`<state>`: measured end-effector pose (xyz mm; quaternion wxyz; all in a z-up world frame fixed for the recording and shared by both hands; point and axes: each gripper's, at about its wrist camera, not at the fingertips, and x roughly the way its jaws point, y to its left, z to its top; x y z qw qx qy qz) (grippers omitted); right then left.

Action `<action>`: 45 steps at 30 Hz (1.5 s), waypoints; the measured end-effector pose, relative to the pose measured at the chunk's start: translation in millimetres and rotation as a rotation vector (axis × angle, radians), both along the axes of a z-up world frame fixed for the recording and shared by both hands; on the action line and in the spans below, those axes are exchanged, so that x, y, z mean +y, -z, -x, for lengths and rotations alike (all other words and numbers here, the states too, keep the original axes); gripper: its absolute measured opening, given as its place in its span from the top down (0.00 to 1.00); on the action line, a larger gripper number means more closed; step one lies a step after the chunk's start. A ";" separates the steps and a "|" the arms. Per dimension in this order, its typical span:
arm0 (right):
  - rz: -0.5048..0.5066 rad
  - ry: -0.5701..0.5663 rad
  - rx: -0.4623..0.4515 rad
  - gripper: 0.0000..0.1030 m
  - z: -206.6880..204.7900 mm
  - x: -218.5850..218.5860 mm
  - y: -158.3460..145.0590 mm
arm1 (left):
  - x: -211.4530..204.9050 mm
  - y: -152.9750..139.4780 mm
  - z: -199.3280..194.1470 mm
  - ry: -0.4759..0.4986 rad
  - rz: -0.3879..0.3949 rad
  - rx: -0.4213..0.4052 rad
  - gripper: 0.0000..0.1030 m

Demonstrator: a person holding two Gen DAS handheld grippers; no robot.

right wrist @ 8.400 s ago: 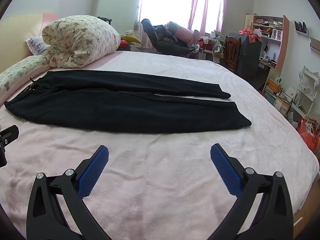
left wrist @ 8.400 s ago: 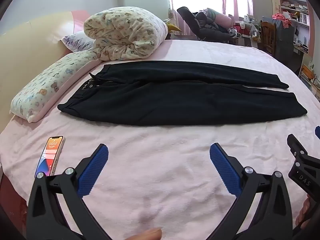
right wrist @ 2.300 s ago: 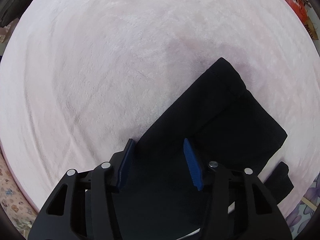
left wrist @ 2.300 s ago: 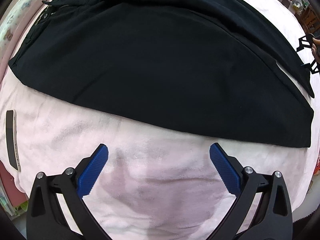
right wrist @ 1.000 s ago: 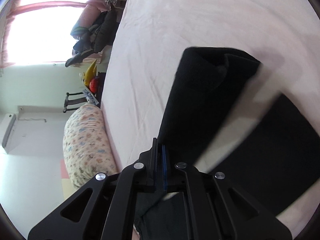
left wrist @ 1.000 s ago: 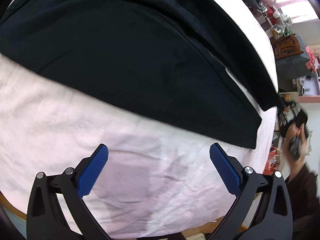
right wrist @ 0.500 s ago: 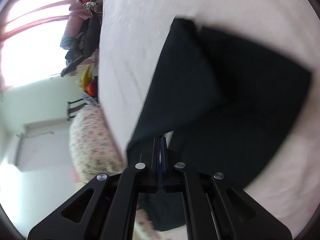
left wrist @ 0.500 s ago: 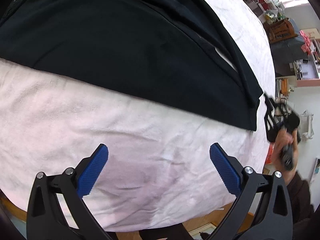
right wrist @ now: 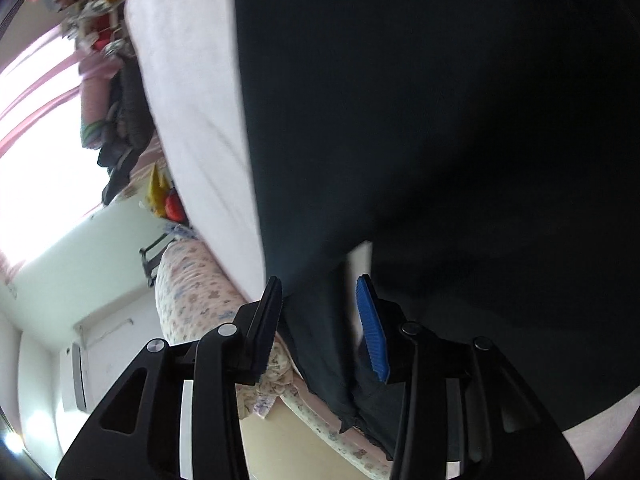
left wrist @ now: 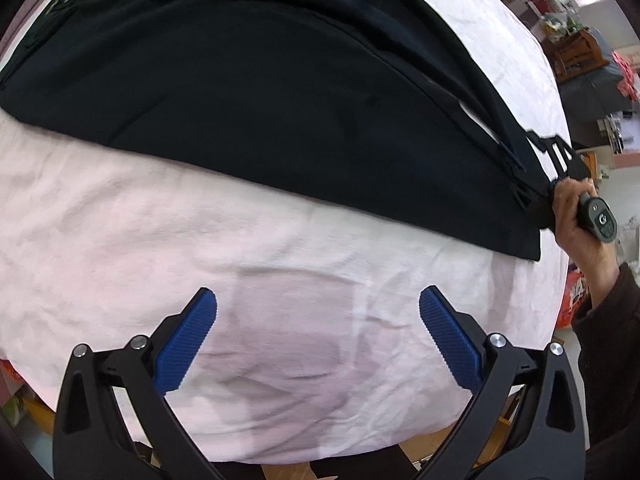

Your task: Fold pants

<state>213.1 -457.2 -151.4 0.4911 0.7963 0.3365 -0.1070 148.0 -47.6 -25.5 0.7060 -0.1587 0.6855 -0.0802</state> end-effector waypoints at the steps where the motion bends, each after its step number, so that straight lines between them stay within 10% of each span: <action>1: -0.006 0.027 0.015 0.60 2.1 -2.5 4.0 | 1.3 1.3 -1.1 -0.006 0.002 0.006 0.02; 5: 0.024 0.066 0.028 0.61 -3.2 -9.5 4.1 | 4.0 1.5 -6.9 -0.014 -0.007 0.008 0.02; 7: 0.066 0.078 0.004 0.91 -4.8 -10.4 -1.6 | 3.2 1.7 -8.8 -0.005 -0.012 0.007 0.02; 9: 0.075 0.080 -0.019 0.94 -4.0 -12.8 -5.7 | 1.3 2.5 -11.3 0.003 -0.016 0.015 0.02; 25: 0.117 0.189 -0.067 0.98 105.1 -36.5 -29.9 | 33.0 -46.6 -151.0 -0.155 0.014 -0.226 0.02; 31: 0.101 0.173 -0.048 0.98 99.5 -28.6 -13.4 | 35.0 -33.0 -250.1 -0.134 0.057 -0.171 0.02; 41: 0.129 0.099 -0.062 0.98 87.7 -41.1 -20.5 | 66.2 41.9 -363.2 -0.433 0.145 0.034 0.20; 45: 0.128 0.096 -0.066 0.98 83.2 -44.6 -17.5 | 62.5 54.6 -381.0 -0.428 0.075 0.039 0.58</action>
